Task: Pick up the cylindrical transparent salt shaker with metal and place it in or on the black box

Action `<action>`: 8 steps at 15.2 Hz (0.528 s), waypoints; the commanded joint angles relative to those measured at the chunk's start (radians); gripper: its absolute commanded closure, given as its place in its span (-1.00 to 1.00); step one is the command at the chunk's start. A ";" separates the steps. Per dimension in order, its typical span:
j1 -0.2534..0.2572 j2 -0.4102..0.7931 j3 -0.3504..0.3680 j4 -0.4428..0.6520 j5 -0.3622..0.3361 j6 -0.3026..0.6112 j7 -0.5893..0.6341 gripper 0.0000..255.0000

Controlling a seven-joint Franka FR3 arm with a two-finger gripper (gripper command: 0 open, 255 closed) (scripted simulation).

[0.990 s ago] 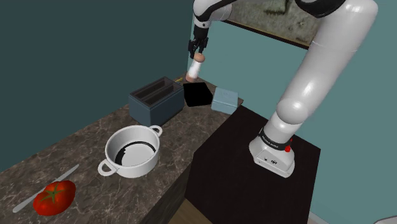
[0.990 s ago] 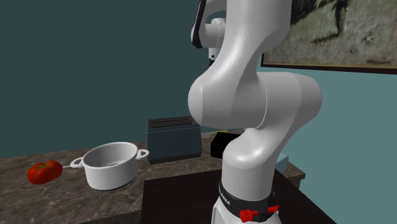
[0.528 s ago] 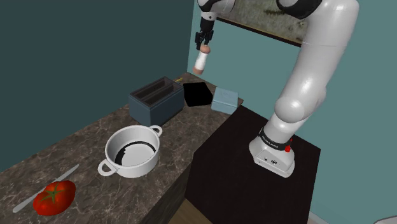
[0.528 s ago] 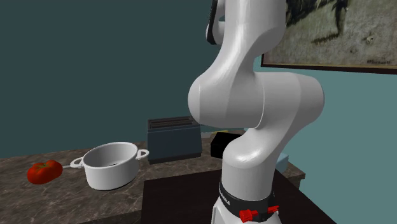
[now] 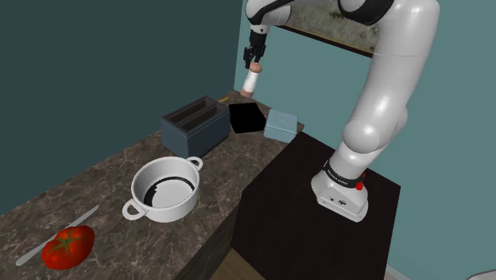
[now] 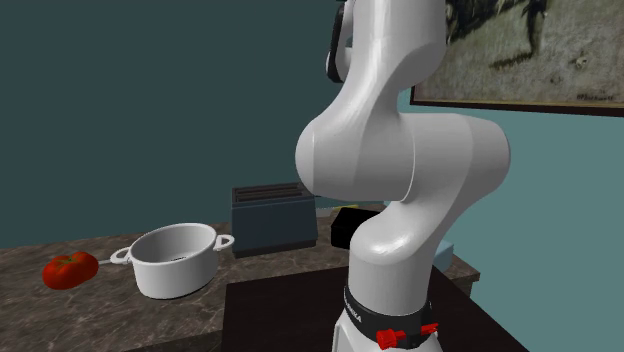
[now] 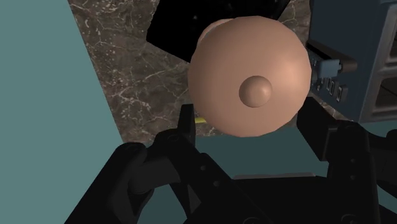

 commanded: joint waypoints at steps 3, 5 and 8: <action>-0.002 0.018 0.001 -0.028 0.005 0.046 -0.006 1.00; -0.002 0.029 0.002 -0.040 0.008 0.069 -0.008 1.00; -0.003 0.049 0.004 -0.055 0.013 0.103 -0.012 1.00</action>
